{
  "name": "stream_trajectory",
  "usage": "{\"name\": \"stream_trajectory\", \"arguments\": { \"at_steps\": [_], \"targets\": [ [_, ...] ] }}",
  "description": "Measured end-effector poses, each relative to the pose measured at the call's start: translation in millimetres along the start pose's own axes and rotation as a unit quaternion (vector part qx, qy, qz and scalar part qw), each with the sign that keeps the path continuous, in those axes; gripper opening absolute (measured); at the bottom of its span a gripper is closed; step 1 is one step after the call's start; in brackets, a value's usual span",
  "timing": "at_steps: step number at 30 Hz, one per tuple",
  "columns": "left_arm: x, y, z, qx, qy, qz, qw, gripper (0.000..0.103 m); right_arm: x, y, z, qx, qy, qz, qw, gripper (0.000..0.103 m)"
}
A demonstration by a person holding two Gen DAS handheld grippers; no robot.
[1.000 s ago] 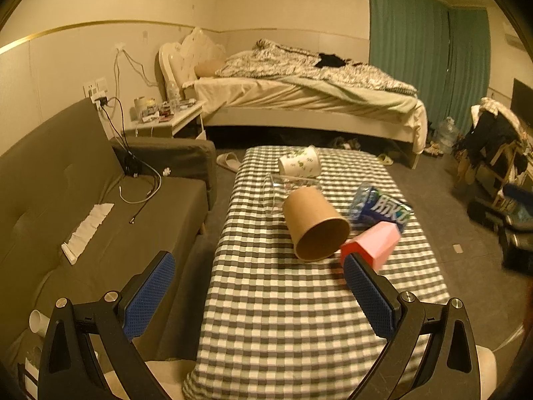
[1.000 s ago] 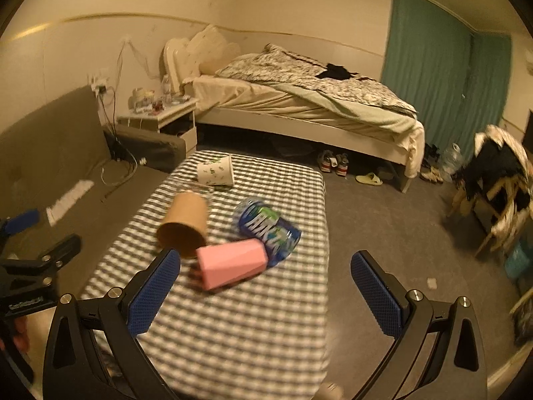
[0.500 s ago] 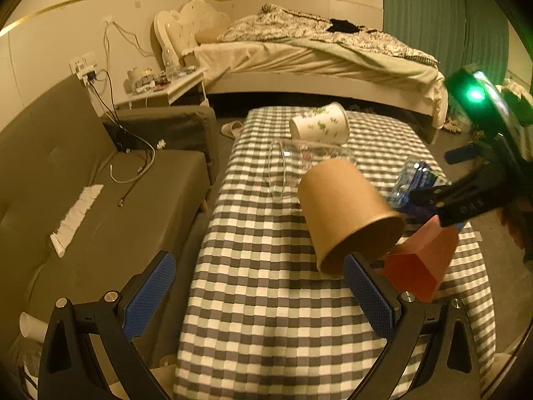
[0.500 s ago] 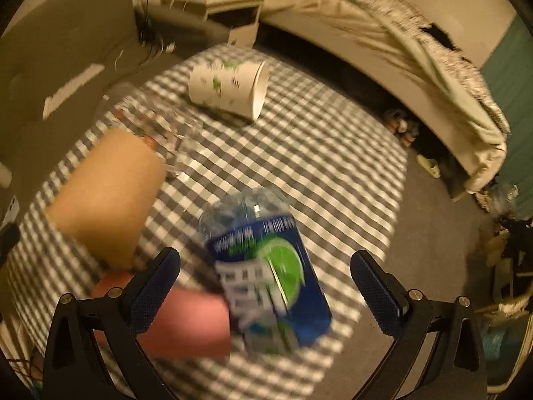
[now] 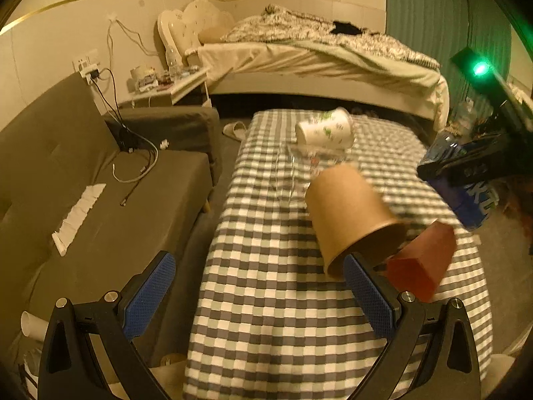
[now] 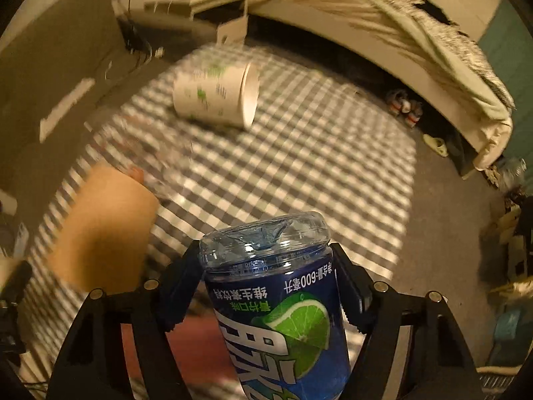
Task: Flip cup upside down
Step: 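Lift the bottle with the right gripper and carry it toward the left gripper, then grasp the bottle with the left gripper while the right gripper opens and releases it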
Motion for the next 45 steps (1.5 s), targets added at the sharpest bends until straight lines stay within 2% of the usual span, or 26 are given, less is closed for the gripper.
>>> {"name": "stream_trajectory", "arguments": {
  "at_steps": [6,11,13,17,22,28,36,38,41,45],
  "targets": [
    [13,9,55,-0.021,-0.042,0.018,0.9987,0.103,2,9,100,-0.022,-0.045,-0.031,0.998,0.073],
    [2,28,89,-0.023,-0.057,0.026,0.9978,0.103,-41,47,136,-0.021,-0.039,-0.07,0.997,0.073],
    [-7,39,93,-0.019,-0.053,0.029,0.998,0.103,-65,68,134,-0.009,-0.033,-0.095,0.995,0.073],
    [-26,60,92,-0.006,-0.04,0.03,0.9987,0.103,-109,119,97,0.02,-0.008,-0.158,0.987,0.073],
    [-41,87,84,0.013,-0.031,0.027,0.9991,0.103,-126,153,46,0.041,0.012,-0.216,0.976,0.073],
    [-56,101,67,0.012,-0.011,0.035,0.9993,0.103,-128,148,20,0.038,0.021,-0.257,0.965,0.073],
    [-61,95,54,0.013,0.004,0.021,0.9997,0.103,-124,137,5,0.042,0.004,-0.265,0.963,0.075],
    [-61,91,53,0.012,0.007,0.018,0.9997,0.103,-123,138,7,0.044,-0.003,-0.261,0.964,0.075],
    [-61,80,54,0.015,0.01,0.011,0.9998,0.103,-121,139,24,0.056,-0.027,-0.256,0.965,0.086],
    [-60,62,59,0.011,0.015,-0.002,0.9998,0.103,-118,134,59,0.065,-0.062,-0.243,0.966,0.086]
  ]
}}
Point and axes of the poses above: each gripper's, at about its wrist camera, not at the fingertips, and z roughly against the way its jaws point, y to its left, x to its top, the point moved 10 cm from there along -z, roughly the way its jaws point, and after that the axes turned 5 degrees about x, right-handed, at the moved point
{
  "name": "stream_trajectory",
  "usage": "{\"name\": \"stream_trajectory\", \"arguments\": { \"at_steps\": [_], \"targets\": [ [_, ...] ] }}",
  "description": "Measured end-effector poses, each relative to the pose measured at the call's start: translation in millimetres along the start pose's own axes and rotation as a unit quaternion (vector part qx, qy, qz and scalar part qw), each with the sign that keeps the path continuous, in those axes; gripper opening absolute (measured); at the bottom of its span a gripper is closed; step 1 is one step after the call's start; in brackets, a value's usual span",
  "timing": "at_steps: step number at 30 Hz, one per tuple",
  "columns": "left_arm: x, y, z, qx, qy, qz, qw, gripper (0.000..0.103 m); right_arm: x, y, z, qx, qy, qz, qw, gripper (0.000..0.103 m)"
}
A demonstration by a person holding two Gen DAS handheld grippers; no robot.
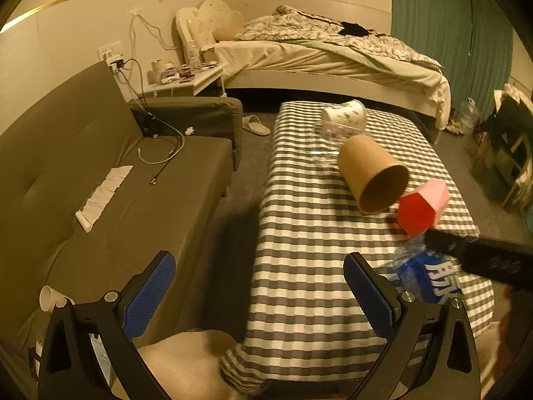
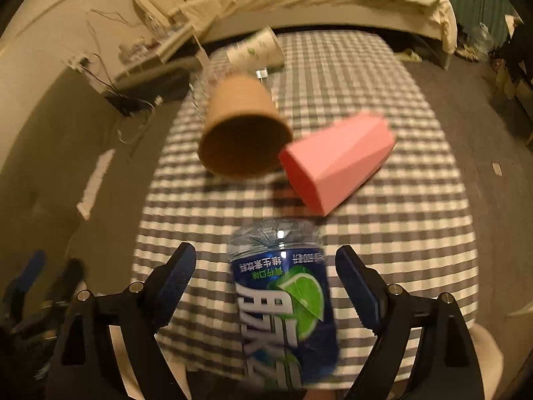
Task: Flip cup upside down
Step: 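Grasp the bottle with the left gripper while the right gripper opens and releases it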
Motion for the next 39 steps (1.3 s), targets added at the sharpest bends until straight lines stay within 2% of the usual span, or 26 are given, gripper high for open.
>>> {"name": "stream_trajectory", "arguments": {
  "at_steps": [4,6,10,15,20,26,32,36,39],
  "targets": [
    [3,-31,12,-0.02,0.011,-0.014,0.9997,0.103,7,-13,42,-0.012,-0.02,0.017,1.0,0.087],
    [3,-49,16,-0.031,0.022,-0.023,0.999,0.103,2,-31,60,-0.035,-0.011,0.032,0.999,0.092],
    [3,-93,18,-0.058,0.049,-0.042,0.9962,0.103,-17,-76,81,-0.079,0.01,0.049,0.996,0.092],
    [7,-138,-2,-0.057,0.1,-0.063,0.9913,0.103,-37,-131,91,-0.091,0.023,0.032,0.995,0.092],
    [5,-170,-23,-0.069,0.142,-0.069,0.985,0.103,-45,-168,86,-0.093,0.033,0.011,0.995,0.092],
    [-8,-184,-55,-0.053,0.192,-0.087,0.9761,0.103,-46,-182,73,-0.079,0.038,0.003,0.996,0.092],
    [-19,-184,-77,-0.047,0.226,-0.096,0.9682,0.102,-47,-168,52,-0.057,0.049,0.012,0.997,0.092],
    [-32,-186,-85,-0.07,0.26,-0.088,0.9591,0.077,-49,-163,45,-0.051,0.054,0.016,0.997,0.092],
    [-36,-184,-85,-0.079,0.26,-0.091,0.9582,0.077,-48,-164,45,-0.053,0.052,0.012,0.997,0.092]
  ]
}}
Point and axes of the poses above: each gripper's, at about its wrist camera, not at the fingertips, and z roughly against the way its jaws point, y to its left, x to its top, the point moved 10 cm from there along -z, roughly the way its jaws point, and after that the axes turned 5 degrees about x, right-handed, at the moved point
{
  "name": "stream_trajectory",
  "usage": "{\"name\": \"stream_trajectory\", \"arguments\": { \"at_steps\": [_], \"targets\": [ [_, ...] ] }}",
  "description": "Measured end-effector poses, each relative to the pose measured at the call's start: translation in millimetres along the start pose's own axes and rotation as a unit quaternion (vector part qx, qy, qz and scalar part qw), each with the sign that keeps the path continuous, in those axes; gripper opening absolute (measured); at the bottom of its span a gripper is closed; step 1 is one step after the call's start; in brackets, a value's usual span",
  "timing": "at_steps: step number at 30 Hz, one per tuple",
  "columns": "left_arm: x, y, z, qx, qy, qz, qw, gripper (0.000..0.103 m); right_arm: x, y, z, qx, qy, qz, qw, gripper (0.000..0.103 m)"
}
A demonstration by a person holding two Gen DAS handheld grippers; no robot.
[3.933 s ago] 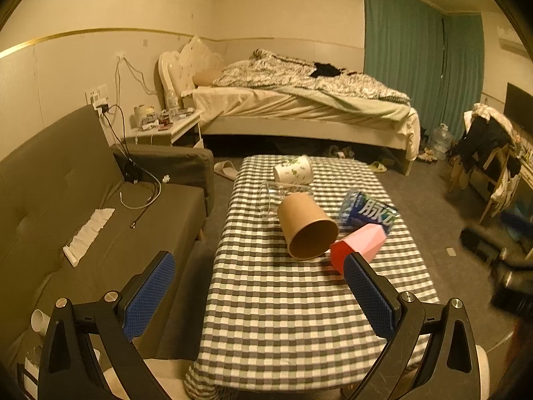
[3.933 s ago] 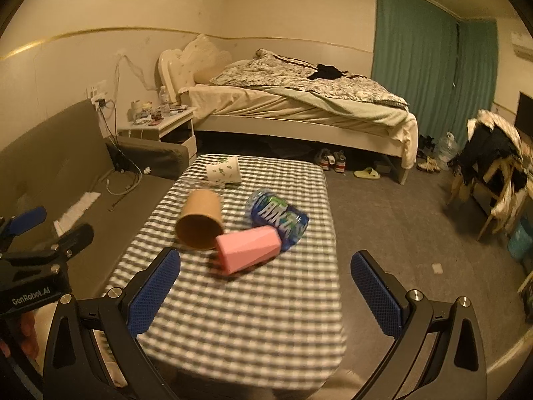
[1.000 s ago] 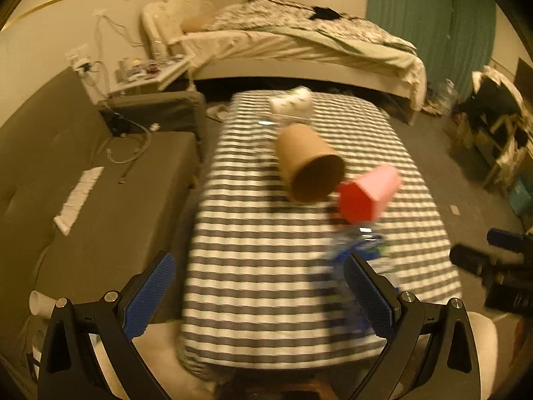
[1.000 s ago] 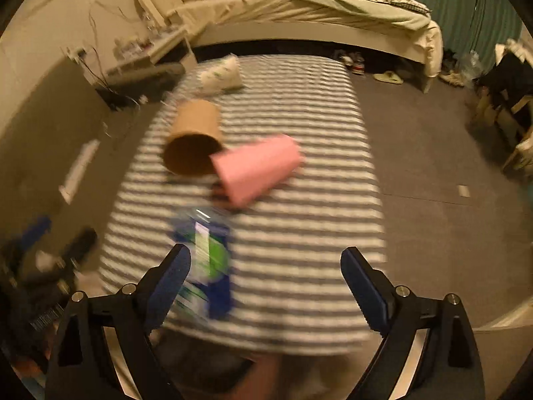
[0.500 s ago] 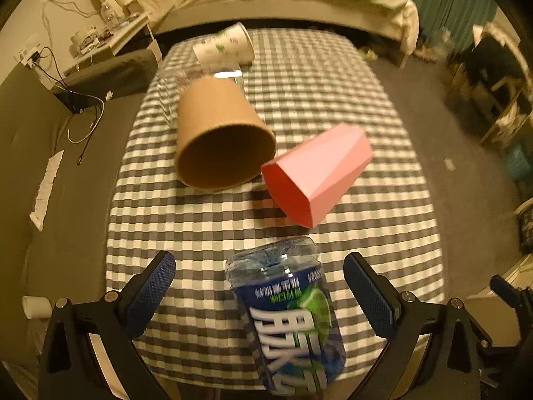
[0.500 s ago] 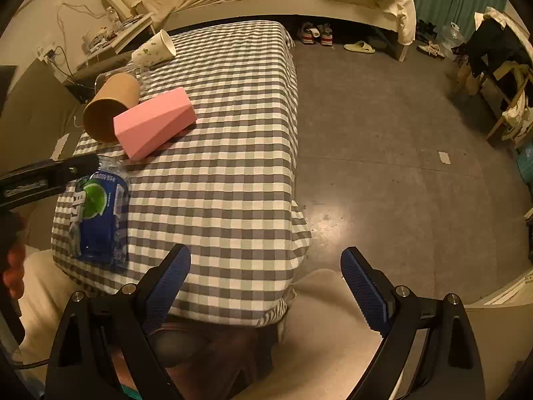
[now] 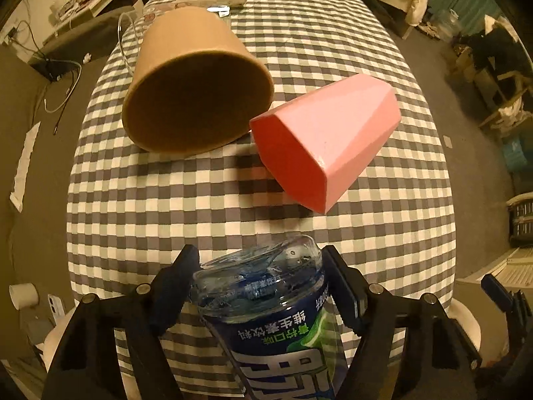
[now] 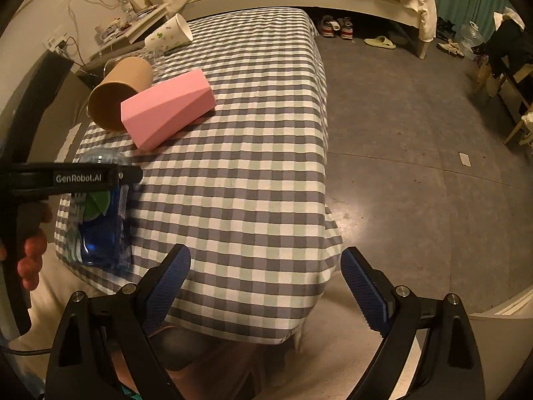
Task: Flip cup upside down
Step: 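Grasp the bottle with the left gripper while the right gripper opens and releases it, then rotate the bottle cap-up with the left gripper and lower it toward the table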
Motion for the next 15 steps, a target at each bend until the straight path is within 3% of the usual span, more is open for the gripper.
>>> {"name": "stream_trajectory", "arguments": {
  "at_steps": [5,10,12,14,15],
  "targets": [
    [2,3,21,-0.007,-0.036,-0.006,0.9993,0.076,3,-4,9,-0.009,-0.011,-0.006,1.0,0.092],
    [11,12,65,0.014,-0.115,-0.013,0.9932,0.076,5,-1,21,-0.013,-0.025,-0.006,1.0,0.092],
    [20,16,80,0.026,-0.15,-0.009,0.9882,0.076,5,2,25,-0.012,-0.03,-0.004,0.999,0.092],
    [31,17,93,0.055,-0.205,-0.008,0.9771,0.076,4,5,29,-0.012,-0.035,-0.004,0.999,0.092],
    [32,19,98,0.078,-0.243,-0.013,0.9668,0.076,4,6,30,-0.013,-0.036,-0.003,0.999,0.092]
  ]
}}
Point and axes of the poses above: each gripper's, at about its wrist camera, not at the fingertips, and z roughly against the way its jaws point, y to its left, x to its top, the point moved 10 cm from there along -z, roughly the way its jaws point, and after that the axes turned 5 degrees about x, right-handed, at the moved point
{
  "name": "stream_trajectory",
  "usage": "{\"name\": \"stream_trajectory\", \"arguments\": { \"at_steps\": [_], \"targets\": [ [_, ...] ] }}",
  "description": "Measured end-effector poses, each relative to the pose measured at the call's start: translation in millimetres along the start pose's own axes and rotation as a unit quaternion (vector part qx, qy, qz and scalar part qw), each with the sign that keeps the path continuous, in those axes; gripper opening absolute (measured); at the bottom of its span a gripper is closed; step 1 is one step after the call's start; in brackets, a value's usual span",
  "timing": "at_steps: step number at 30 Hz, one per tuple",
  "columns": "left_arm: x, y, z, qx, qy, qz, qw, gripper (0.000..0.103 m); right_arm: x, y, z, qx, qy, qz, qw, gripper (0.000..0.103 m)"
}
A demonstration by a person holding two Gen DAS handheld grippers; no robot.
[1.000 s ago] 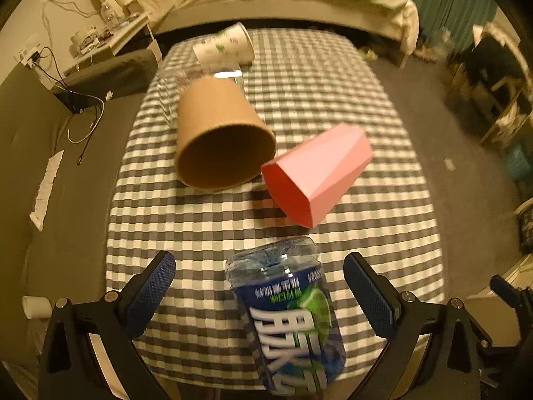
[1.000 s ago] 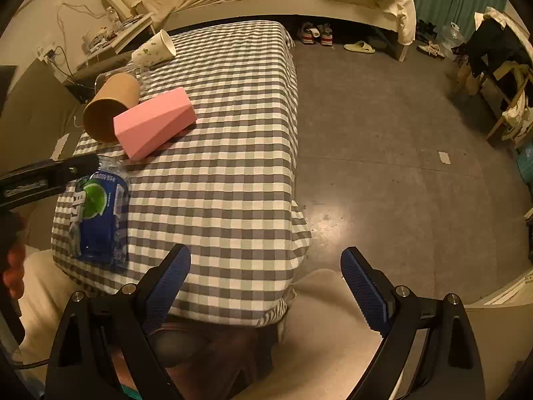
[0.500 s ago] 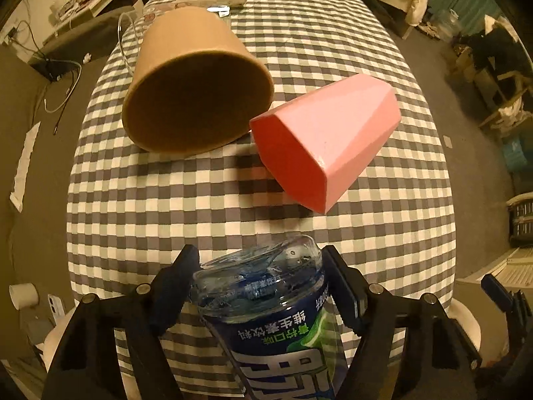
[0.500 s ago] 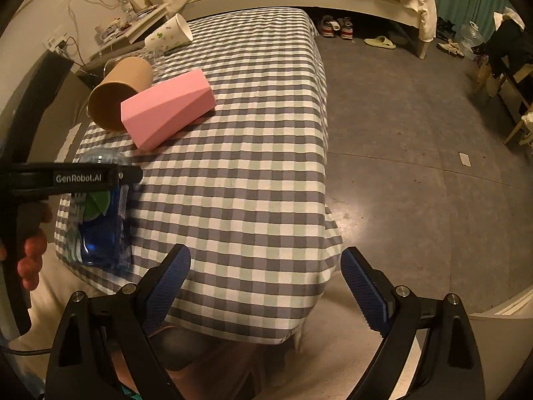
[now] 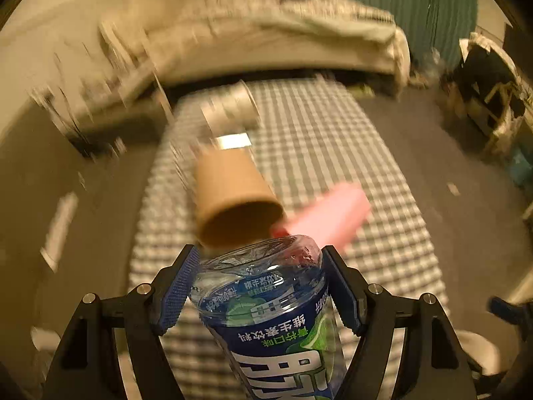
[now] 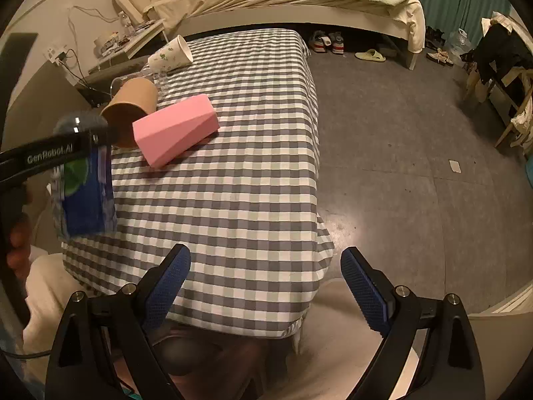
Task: Flip cup upside down
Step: 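Rotate the bottle cap-up with the left gripper and lower it toward the table, then set the bottle upright on the table, open the left gripper and withdraw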
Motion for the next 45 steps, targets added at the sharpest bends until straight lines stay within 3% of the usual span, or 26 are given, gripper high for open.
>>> {"name": "stream_trajectory", "arguments": {
  "at_steps": [3,8,17,20,24,29,35,37,45],
  "targets": [
    [-5,0,-5,0.033,-0.067,-0.009,0.9972,0.076,-1,2,2,-0.001,-0.004,-0.001,1.0,0.092],
    [-14,2,-19,0.019,-0.092,0.024,0.9953,0.076,-1,2,1,-0.009,-0.005,0.002,1.0,0.092],
    [-30,-9,9,0.009,-0.161,-0.022,0.9867,0.077,0,4,-8,-0.013,0.0,0.002,1.0,0.092],
    [-38,-15,21,0.004,-0.167,-0.043,0.985,0.077,3,7,-8,-0.013,-0.002,0.006,1.0,0.092],
    [-56,-27,23,-0.033,-0.138,-0.046,0.9888,0.076,4,8,-5,-0.017,-0.005,0.008,1.0,0.092],
    [-62,-33,25,-0.043,-0.132,-0.049,0.9891,0.076,2,7,3,-0.021,-0.009,0.005,1.0,0.092],
    [-62,-30,33,-0.058,-0.125,-0.036,0.9898,0.078,1,8,19,-0.025,-0.02,0.003,0.999,0.092],
    [-58,-30,37,-0.063,-0.125,-0.034,0.9896,0.083,2,9,24,-0.025,-0.025,0.003,0.999,0.092],
    [-38,-17,67,-0.081,-0.148,-0.003,0.9856,0.086,9,22,62,-0.02,-0.063,0.003,0.998,0.092]
  ]
}}
Point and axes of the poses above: each gripper's, at about its wrist camera, not at the fingertips, and z roughly against the way its jaws point, y to its left, x to its top, the point moved 10 cm from there along -z, roughly the way its jaws point, and after that the axes turned 5 degrees about x, right-handed, at the moved point
